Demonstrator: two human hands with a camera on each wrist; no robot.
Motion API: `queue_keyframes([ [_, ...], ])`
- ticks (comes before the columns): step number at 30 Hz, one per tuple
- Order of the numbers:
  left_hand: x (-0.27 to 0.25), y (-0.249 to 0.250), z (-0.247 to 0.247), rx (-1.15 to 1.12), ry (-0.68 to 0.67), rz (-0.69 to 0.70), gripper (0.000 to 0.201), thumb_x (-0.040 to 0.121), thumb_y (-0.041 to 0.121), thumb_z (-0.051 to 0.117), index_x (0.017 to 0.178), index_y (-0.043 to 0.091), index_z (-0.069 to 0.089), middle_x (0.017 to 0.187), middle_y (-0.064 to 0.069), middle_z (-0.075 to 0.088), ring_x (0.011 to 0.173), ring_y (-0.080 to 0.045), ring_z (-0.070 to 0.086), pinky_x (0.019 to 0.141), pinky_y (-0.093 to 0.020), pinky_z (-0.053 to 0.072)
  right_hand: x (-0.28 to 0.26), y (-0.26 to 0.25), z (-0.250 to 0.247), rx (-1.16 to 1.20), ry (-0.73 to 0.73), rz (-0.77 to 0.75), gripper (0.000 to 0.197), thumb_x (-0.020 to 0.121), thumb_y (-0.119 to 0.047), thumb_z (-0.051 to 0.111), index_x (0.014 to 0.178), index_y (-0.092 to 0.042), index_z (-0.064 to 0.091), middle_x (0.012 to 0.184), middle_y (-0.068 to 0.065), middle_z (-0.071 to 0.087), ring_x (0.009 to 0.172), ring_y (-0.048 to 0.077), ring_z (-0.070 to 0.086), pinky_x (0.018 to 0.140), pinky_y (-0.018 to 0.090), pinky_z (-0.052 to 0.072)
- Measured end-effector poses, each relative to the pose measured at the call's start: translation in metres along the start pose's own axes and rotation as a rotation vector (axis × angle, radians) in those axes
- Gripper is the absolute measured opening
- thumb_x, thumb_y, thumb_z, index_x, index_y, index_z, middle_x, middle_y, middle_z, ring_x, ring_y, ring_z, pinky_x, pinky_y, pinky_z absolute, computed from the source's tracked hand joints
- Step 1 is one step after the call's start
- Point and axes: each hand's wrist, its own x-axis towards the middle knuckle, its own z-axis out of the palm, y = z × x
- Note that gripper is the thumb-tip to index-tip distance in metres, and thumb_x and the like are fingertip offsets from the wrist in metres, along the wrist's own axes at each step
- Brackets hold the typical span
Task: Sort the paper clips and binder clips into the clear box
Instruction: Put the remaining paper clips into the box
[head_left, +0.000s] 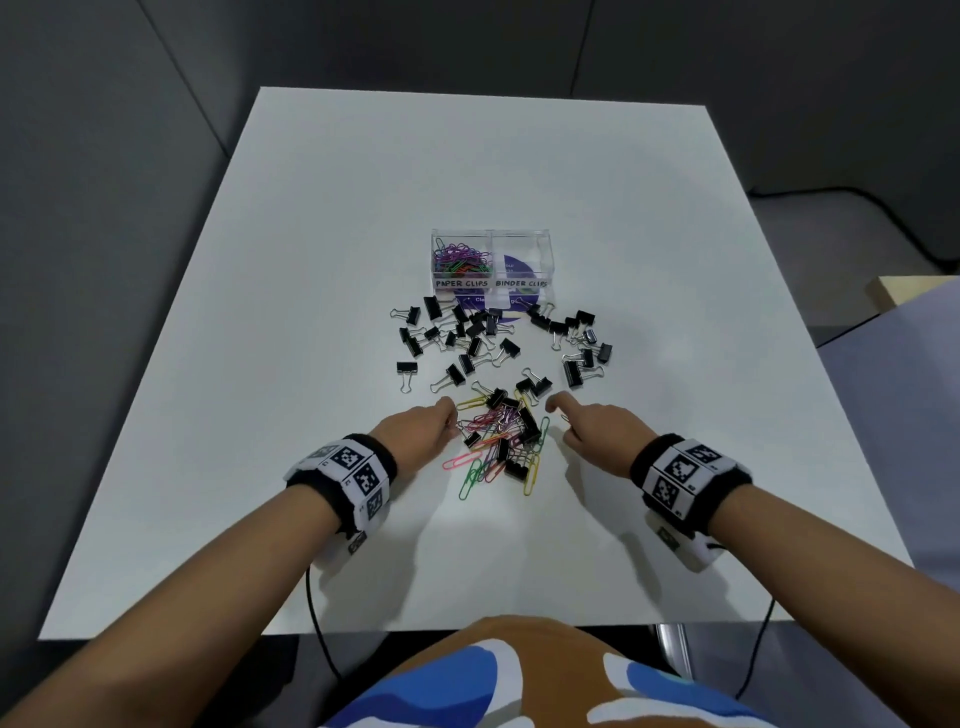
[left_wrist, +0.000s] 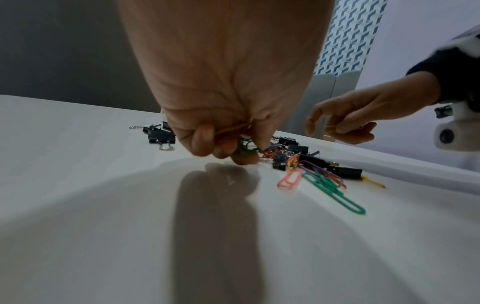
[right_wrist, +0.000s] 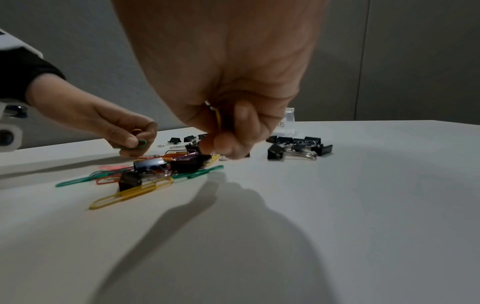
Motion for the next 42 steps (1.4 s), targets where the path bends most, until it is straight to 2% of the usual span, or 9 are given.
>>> queue_keyframes([
  [4, 0.001, 0.004, -0.001, -0.011, -0.008, 0.013, 0.035, 0.098, 0.012, 0.033, 0.132, 0.018, 0.034, 0.092, -0.007, 0.059, 0.077, -0.021, 0.05, 0.07, -0.029, 0.037, 0.009, -0.011, -0.001, 0.0, -0.001, -0.077, 0.025, 0.097, -0.015, 0.034, 0.116, -0.013, 0.049, 0.118, 0.008, 0.057, 0.082, 0.021, 0.049, 0.071, 0.028, 0.036],
  [7, 0.006, 0.017, -0.002, 0.029, 0.019, 0.025, 0.031, 0.098, 0.011, 0.033, 0.127, 0.015, 0.043, 0.111, -0.009, 0.062, 0.091, -0.024, 0.056, 0.075, -0.028, 0.038, 0.014, -0.019, 0.003, -0.117, 0.06, -0.12, 0.027, 0.095, -0.034, 0.043, 0.11, -0.012, 0.051, 0.112, 0.005, 0.06, 0.083, 0.024, 0.057, 0.067, 0.028, 0.038],
  [10, 0.012, 0.032, -0.001, 0.069, 0.017, 0.038, 0.028, 0.1, 0.032, 0.036, 0.114, 0.011, 0.05, 0.105, -0.009, 0.065, 0.093, -0.026, 0.06, 0.075, -0.031, 0.043, 0.019, -0.021, 0.01, -0.197, 0.088, -0.074, 0.036, 0.09, -0.041, 0.05, 0.11, -0.011, 0.05, 0.109, 0.006, 0.062, 0.093, 0.027, 0.062, 0.068, 0.031, 0.04],
  [22, 0.032, 0.047, -0.004, 0.279, 0.007, 0.084, 0.026, 0.096, 0.029, 0.043, 0.107, 0.012, 0.058, 0.105, -0.008, 0.066, 0.099, -0.027, 0.061, 0.08, -0.032, 0.046, 0.026, -0.004, 0.01, -0.118, 0.164, -0.001, 0.027, 0.093, -0.028, 0.04, 0.109, -0.008, 0.049, 0.098, 0.008, 0.064, 0.081, 0.029, 0.062, 0.065, 0.033, 0.044],
  [28, 0.026, 0.041, -0.012, 0.247, 0.094, 0.106, 0.033, 0.1, 0.033, 0.032, 0.111, 0.011, 0.054, 0.102, -0.008, 0.067, 0.094, -0.028, 0.062, 0.077, -0.033, 0.046, 0.032, 0.007, -0.002, -0.117, 0.199, 0.065, 0.015, 0.095, -0.02, 0.032, 0.084, -0.013, 0.038, 0.081, 0.003, 0.048, 0.068, 0.023, 0.045, 0.06, 0.03, 0.033],
  [32, 0.02, 0.027, -0.012, 0.212, 0.01, 0.086, 0.033, 0.102, 0.03, 0.028, 0.108, 0.008, 0.052, 0.101, -0.012, 0.066, 0.087, -0.028, 0.059, 0.076, -0.034, 0.044, 0.029, 0.019, -0.013, -0.071, 0.238, 0.092, 0.018, 0.095, -0.021, 0.037, 0.105, -0.013, 0.05, 0.102, 0.006, 0.063, 0.079, 0.028, 0.059, 0.064, 0.031, 0.04],
  [35, 0.011, 0.018, -0.005, 0.254, -0.037, 0.108, 0.032, 0.099, 0.037, 0.036, 0.11, 0.014, 0.056, 0.105, -0.006, 0.067, 0.096, -0.025, 0.062, 0.078, -0.032, 0.045, 0.019, 0.015, -0.016, -0.129, 0.162, -0.105, 0.032, 0.095, -0.024, 0.045, 0.126, -0.018, 0.047, 0.124, 0.001, 0.06, 0.099, 0.023, 0.063, 0.074, 0.028, 0.044],
  [38, 0.004, 0.018, 0.002, 0.33, -0.006, 0.135, 0.041, 0.088, 0.053, 0.05, 0.105, 0.015, 0.056, 0.101, -0.001, 0.068, 0.094, -0.023, 0.062, 0.073, -0.028, 0.042, 0.018, 0.005, -0.008, -0.295, 0.021, -0.26, 0.036, 0.093, -0.024, 0.051, 0.129, -0.017, 0.046, 0.125, 0.002, 0.056, 0.099, 0.023, 0.062, 0.07, 0.025, 0.039],
  [42, 0.0, 0.019, 0.007, 0.418, -0.013, 0.159, 0.043, 0.086, 0.049, 0.055, 0.107, 0.011, 0.052, 0.103, -0.005, 0.067, 0.095, -0.028, 0.062, 0.073, -0.03, 0.043, 0.032, 0.001, 0.003, -0.249, 0.014, -0.194, 0.042, 0.09, -0.025, 0.055, 0.129, -0.016, 0.042, 0.122, 0.006, 0.053, 0.094, 0.028, 0.062, 0.072, 0.033, 0.049],
])
